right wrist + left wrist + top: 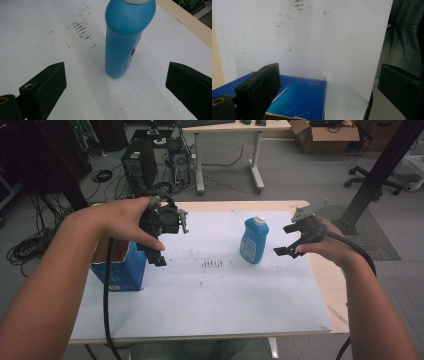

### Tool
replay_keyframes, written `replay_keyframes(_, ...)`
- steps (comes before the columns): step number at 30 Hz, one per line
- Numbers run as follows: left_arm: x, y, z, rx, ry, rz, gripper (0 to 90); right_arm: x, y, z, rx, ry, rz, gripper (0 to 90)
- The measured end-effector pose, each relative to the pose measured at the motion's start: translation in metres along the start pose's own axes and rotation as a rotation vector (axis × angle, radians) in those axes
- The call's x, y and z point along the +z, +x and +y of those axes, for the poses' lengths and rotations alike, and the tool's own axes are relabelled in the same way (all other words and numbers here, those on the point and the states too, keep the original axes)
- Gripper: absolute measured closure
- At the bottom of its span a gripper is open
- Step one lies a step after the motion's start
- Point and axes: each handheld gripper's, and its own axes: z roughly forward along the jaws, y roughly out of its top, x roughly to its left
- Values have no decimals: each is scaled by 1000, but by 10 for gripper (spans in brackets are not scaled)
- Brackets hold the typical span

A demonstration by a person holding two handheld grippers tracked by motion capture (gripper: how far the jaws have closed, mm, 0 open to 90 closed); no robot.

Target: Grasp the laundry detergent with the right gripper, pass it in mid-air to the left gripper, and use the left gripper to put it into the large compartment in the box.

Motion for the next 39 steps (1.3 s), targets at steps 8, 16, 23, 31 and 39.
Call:
replay_keyframes(8,0,-2,2,9,-3,3,51,12,1,-8,33,-50,-26,30)
replay_keyframes(16,0,-1,0,6,-1,3,50,23,3,-9,37,-82,-35,28)
replay_keyframes(23,1,-1,0,8,-3,3,50,32,5,-13,49,-99,-45,24)
replay_keyframes(31,2,0,1,9,-3,1,50,41,6,-19,73,-129,-66,23)
replay_keyframes(39,1,0,0,7,-5,0,50,51,7,-22,94,-159,-90,21)
